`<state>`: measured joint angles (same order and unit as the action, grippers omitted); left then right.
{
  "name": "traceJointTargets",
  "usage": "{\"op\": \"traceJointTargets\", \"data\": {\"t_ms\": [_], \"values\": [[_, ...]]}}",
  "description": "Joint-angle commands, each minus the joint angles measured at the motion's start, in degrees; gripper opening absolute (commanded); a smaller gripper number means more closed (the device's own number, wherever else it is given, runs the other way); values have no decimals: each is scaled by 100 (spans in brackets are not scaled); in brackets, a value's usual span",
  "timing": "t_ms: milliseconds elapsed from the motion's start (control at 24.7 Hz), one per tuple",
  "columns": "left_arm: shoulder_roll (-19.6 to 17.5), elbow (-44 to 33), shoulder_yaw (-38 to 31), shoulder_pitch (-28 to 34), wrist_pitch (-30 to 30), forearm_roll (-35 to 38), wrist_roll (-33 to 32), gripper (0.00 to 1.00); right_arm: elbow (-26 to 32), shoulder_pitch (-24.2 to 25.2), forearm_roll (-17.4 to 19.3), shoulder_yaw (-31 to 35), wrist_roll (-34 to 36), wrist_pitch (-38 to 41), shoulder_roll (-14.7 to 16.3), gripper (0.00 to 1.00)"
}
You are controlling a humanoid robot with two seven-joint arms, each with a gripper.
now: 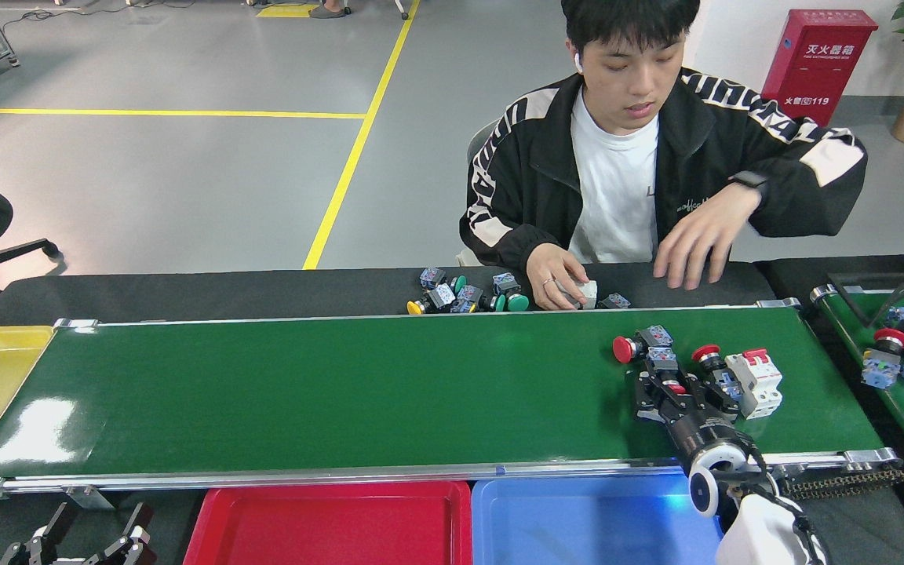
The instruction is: Pick switch part from conveyor to tray
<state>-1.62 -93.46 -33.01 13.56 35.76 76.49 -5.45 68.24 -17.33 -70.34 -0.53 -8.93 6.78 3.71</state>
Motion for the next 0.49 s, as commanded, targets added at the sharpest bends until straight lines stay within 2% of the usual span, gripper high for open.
{"op": "traceJointTargets", "data": {"t_ms": [0,81,162,243,324,445], "values": [[-32,-59,-13,-28,-17,6,18,100,497,160,29,9,67,385,60,7],[-23,-59,-13,-28,-25,-3,9,100,1122,520,100,1,67,825,69,8],[-23,-59,-13,-20,-25,-3,9,100,1912,1047,275,-8,67,1580,51,9],[-23,-68,-13,-11,-25,-3,9,100,2396,1452,328,-52,59,2231,16,11],[-23,-85,-22,7,1,-20,18,100,2589,1751,319,-438,50,2766,-169,12],[-14,-103,-13,24,27,-47,18,100,2590,1891,214,-1150,50,2899,-195,17]]}}
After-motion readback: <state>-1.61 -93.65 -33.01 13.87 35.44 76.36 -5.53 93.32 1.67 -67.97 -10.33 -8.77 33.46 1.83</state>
